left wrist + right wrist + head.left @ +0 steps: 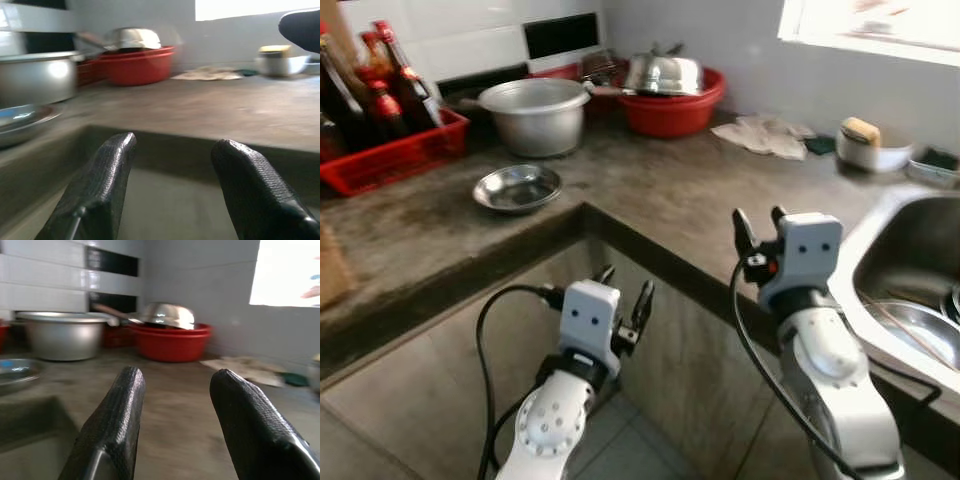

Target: Kitchen organization

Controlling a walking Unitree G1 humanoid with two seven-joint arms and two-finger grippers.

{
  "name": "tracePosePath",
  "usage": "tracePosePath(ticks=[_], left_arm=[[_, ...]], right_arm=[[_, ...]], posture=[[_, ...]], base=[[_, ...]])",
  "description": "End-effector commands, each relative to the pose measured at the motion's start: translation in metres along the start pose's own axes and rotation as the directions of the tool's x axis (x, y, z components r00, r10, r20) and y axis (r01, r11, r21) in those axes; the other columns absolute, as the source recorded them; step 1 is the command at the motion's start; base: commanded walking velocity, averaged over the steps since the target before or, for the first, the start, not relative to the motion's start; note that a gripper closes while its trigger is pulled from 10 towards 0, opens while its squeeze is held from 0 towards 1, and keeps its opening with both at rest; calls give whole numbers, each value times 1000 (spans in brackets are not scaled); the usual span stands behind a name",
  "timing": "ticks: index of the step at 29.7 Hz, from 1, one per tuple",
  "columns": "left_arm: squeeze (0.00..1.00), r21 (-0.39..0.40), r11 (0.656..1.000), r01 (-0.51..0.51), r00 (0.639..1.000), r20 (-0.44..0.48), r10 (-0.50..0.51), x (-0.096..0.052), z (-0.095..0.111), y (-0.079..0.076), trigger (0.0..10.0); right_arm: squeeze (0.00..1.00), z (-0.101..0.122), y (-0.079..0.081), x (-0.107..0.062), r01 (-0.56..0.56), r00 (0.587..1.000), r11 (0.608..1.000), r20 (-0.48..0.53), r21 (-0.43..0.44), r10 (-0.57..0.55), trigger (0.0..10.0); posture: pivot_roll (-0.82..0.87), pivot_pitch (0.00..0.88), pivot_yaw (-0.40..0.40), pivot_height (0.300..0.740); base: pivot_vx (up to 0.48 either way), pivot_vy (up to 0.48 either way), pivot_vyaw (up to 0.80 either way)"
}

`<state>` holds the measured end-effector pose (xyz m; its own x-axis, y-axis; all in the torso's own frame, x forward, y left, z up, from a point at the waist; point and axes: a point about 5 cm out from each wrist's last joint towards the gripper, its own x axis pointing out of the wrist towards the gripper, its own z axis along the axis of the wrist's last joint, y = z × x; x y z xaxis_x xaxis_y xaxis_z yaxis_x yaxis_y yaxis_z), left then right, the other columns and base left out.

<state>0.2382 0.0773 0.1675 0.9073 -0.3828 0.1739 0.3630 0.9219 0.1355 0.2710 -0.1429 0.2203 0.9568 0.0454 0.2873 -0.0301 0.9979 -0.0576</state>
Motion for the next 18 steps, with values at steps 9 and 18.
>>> tracePosePath(ticks=[9,18], left_arm=[[0,70,994,-81,997,3,81,0,0,12,10000],[0,79,994,-75,997,-3,76,0,-1,11,10000]], right_arm=[[0,1,13,6,-54,999,998,-4,20,55,10000],[0,-4,16,9,-64,997,997,-34,43,66,10000]], posture=[[149,66,-31,740],[154,71,-33,740]], base=[[106,0,800],[423,0,0]])
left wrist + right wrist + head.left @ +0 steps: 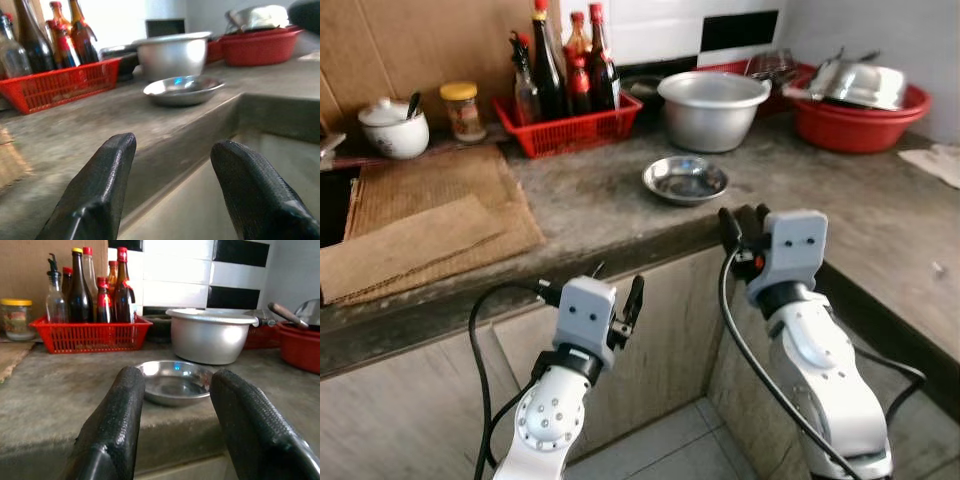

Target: Kitchen organization

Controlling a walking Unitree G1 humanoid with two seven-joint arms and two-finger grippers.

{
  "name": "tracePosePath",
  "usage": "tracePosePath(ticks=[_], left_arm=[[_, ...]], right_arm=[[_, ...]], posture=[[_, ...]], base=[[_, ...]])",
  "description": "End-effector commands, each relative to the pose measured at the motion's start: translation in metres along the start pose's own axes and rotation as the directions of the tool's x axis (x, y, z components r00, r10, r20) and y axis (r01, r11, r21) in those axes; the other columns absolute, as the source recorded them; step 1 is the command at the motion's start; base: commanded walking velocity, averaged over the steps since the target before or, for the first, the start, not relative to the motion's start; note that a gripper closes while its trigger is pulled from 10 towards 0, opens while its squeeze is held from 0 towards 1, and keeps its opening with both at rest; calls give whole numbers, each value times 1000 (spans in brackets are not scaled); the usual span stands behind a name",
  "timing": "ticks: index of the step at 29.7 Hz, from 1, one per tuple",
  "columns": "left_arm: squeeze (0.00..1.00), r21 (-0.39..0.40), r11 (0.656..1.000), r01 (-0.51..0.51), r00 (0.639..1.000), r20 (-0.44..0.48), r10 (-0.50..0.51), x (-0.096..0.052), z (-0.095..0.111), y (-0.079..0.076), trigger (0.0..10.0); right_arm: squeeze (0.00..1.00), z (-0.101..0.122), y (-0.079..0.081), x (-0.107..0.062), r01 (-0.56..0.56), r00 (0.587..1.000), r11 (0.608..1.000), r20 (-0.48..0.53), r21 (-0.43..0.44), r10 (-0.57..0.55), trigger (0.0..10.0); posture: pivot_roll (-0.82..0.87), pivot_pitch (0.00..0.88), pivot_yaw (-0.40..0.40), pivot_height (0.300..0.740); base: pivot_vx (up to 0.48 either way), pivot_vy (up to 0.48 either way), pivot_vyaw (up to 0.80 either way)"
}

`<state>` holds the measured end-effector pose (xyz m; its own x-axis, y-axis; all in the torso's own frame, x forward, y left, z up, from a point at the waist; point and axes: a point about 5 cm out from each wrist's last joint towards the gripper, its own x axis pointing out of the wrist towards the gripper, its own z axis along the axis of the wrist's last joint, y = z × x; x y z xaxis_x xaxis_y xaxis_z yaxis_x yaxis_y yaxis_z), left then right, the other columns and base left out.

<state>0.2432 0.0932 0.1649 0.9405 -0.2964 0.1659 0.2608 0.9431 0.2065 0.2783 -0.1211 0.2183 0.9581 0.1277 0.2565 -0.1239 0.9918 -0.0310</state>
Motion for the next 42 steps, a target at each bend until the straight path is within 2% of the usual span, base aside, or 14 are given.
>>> tracePosePath(ticks=[1,15,21,28,29,31,34,35,38,39,40,41,42], left_arm=[[0,-10,1000,15,1000,19,-15,1,4,-6,10000],[0,-15,1000,8,1000,19,-8,0,4,-6,10000],[0,-41,999,31,1000,2,-31,0,2,-12,10000],[0,-59,996,60,998,-5,-60,-3,1,-16,10000],[0,-65,995,70,997,-7,-71,-4,0,-18,10000],[0,-81,991,104,994,-14,-105,-6,-2,-22,10000],[0,-79,990,120,992,-26,-123,-8,-4,-24,10000],[0,-82,986,146,988,-34,-149,-10,-6,-27,10000],[0,-94,975,201,978,-41,-205,-15,-8,-34,10000],[0,-94,975,201,978,-41,-205,-15,-8,-34,10000],[0,-91,976,199,978,-42,-204,-15,-9,-35,10000],[0,-97,976,196,979,-42,-201,-14,-9,-34,10000],[0,-100,975,196,979,-42,-201,-14,-9,-34,10000]], right_arm=[[0,-1,-6,2,21,1000,1000,-7,-5,-21,10000],[0,-4,-10,6,29,999,999,-35,-20,-29,10000],[0,-5,-10,11,22,998,1000,-60,4,-22,10000],[0,-4,-17,19,24,995,1000,-94,13,-22,10000],[1000,-4,-21,22,16,994,1000,-108,11,-15,10000],[1000,-4,-28,27,24,987,1000,-158,10,-22,10000],[1000,-4,-34,31,44,983,999,-182,13,-41,10000],[0,-3,-39,33,72,978,997,-198,7,-69,10000],[0,-6,-50,37,123,954,992,-277,-2,-118,10000],[0,-6,-50,37,123,954,992,-277,-2,-118,10000],[0,-6,-57,41,165,942,986,-297,0,-158,10000],[0,-9,-59,42,150,926,988,-354,25,-132,10000],[0,-10,-59,42,142,921,989,-371,32,-120,10000]], posture=[[154,71,-33,740],[153,78,-39,740],[155,80,-40,740],[155,83,-45,740],[156,85,-48,740],[157,86,-47,740],[154,84,-47,740],[154,84,-47,740],[155,83,-48,740],[155,83,-48,740],[153,79,-51,740],[153,79,-51,740],[153,79,-51,740]], base=[[454,0,0],[441,0,0],[0,0,0],[0,0,0],[0,0,0],[0,0,0],[0,0,0],[0,0,0],[0,0,0],[0,0,0],[0,0,0],[0,0,0],[0,0,0]])
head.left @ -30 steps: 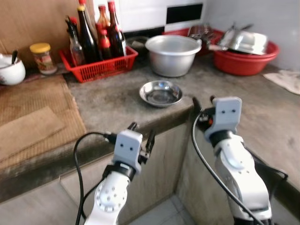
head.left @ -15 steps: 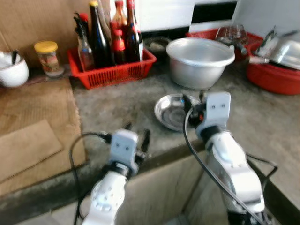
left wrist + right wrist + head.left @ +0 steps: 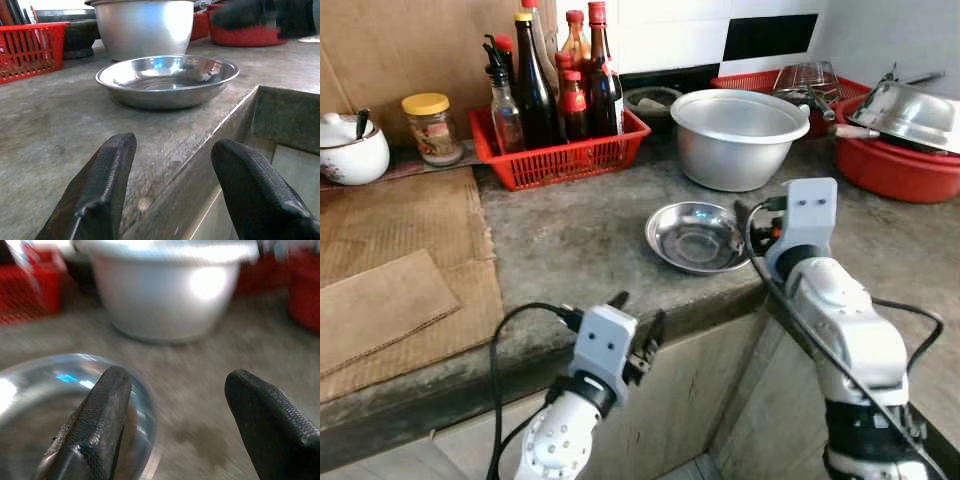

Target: Kitchen organization

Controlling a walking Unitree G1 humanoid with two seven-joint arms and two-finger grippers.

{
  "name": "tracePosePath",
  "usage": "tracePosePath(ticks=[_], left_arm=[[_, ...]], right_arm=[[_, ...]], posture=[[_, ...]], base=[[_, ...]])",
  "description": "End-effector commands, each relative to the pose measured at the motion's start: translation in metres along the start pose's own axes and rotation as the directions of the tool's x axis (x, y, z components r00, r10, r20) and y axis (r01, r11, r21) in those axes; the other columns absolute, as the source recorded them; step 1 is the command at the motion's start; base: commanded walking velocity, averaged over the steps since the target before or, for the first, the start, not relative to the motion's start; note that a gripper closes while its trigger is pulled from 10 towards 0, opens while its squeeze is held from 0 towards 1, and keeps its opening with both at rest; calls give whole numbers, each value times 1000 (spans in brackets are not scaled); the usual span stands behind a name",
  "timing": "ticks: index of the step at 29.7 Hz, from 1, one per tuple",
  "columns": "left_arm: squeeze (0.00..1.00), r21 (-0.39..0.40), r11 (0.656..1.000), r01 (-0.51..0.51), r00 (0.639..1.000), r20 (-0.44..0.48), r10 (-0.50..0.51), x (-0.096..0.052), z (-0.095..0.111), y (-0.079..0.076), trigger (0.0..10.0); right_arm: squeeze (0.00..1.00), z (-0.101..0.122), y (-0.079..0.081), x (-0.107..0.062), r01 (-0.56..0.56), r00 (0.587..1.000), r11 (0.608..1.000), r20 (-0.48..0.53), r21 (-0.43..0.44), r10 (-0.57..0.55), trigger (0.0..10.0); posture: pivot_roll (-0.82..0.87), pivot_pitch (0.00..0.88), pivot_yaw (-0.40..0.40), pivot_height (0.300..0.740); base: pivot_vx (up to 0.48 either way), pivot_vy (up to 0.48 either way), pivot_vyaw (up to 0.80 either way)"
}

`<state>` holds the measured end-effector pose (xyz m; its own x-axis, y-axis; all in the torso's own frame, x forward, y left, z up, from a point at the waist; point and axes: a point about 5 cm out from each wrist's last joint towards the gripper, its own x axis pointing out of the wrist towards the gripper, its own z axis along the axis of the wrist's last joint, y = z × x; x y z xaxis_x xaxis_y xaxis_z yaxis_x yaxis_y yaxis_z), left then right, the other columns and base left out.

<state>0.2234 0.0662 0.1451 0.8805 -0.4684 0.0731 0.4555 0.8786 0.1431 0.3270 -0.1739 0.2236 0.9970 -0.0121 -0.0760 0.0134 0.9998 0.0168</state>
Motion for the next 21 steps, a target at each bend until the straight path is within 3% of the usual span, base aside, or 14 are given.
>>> tracePosePath(ticks=[1,2,7,8,13,14,15,21], left_arm=[[0,-6,1000,5,1000,8,-5,0,2,1,10000],[0,-8,1000,6,1000,6,-6,0,2,1,10000],[0,-6,1000,8,1000,4,-8,-2,0,1,10000],[0,-6,1000,8,1000,3,-8,-2,0,2,10000],[0,-5,1000,12,1000,1,-12,-2,-1,1,10000],[0,-6,1000,13,1000,1,-13,-2,-1,1,10000],[0,-7,1000,19,1000,4,-19,-2,0,0,10000],[0,-17,999,50,998,33,-50,-2,3,-3,10000]], right_arm=[[0,-2,-1,2,-15,999,1000,-51,20,16,10000],[0,-5,-3,3,-30,993,999,-116,29,33,10000],[0,-2,-4,5,-46,986,995,-155,88,59,10000],[1000,-1,-3,5,-56,984,993,-160,100,72,10000],[1000,2,0,6,-95,977,990,-183,105,113,10000],[439,2,0,7,-100,975,990,-188,101,118,10000],[0,3,0,7,-104,973,991,-197,88,120,10000],[0,0,1,9,-116,959,992,-255,57,127,10000]], posture=[[153,79,-51,740],[153,79,-51,740],[156,70,-53,740],[154,68,-50,740],[155,66,-53,740],[155,66,-53,740],[155,66,-53,740],[153,68,-53,740]], base=[[0,0,0],[0,0,0],[0,0,0],[0,0,0],[0,0,0],[0,0,0],[0,0,0],[0,0,0]])
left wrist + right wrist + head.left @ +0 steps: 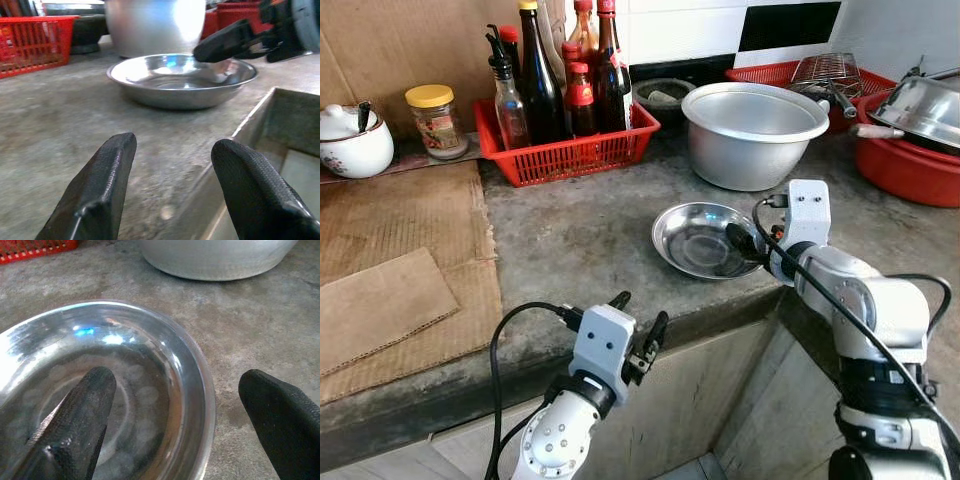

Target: Kitchen organization

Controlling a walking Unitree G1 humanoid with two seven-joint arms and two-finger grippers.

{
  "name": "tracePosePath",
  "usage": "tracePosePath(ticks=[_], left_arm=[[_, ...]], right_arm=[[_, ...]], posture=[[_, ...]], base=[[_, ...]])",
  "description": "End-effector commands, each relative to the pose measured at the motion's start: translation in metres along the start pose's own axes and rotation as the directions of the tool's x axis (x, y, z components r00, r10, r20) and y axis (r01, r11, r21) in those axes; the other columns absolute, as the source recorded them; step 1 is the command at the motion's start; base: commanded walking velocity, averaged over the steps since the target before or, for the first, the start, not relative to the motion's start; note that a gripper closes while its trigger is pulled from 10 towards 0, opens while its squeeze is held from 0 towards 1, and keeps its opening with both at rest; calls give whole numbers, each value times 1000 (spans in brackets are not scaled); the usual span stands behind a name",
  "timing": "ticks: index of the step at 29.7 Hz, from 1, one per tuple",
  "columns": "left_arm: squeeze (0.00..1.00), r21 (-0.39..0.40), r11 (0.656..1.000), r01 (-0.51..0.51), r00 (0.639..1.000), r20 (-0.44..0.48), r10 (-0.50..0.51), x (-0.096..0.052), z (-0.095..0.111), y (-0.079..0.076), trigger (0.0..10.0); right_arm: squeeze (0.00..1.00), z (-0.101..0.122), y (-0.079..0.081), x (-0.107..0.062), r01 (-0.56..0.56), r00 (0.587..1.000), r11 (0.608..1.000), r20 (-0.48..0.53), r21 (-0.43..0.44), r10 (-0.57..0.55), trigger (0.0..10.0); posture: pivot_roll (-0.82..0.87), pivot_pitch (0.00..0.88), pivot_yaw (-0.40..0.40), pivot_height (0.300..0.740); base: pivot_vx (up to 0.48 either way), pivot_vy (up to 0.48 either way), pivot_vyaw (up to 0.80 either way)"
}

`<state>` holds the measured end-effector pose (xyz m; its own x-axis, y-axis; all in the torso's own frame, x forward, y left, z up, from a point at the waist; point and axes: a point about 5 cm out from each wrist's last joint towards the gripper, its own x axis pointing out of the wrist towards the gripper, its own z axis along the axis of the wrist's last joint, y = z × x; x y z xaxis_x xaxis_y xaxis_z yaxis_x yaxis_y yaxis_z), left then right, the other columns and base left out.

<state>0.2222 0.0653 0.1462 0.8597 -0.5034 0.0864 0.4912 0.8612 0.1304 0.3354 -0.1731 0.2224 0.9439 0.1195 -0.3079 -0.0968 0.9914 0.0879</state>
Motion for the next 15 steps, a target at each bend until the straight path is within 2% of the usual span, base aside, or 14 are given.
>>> tracePosePath(ticks=[1,15], left_arm=[[0,-3,1000,13,1000,15,-13,-2,2,-2,10000],[0,-3,1000,-4,1000,11,4,-1,2,-1,10000]], right_arm=[[0,1,0,2,-1,1000,1000,-27,-10,1,10000],[0,4,10,14,-60,992,997,-117,-43,55,10000]], posture=[[153,68,-56,740],[159,83,-63,740]], base=[[0,0,0],[0,0,0]])
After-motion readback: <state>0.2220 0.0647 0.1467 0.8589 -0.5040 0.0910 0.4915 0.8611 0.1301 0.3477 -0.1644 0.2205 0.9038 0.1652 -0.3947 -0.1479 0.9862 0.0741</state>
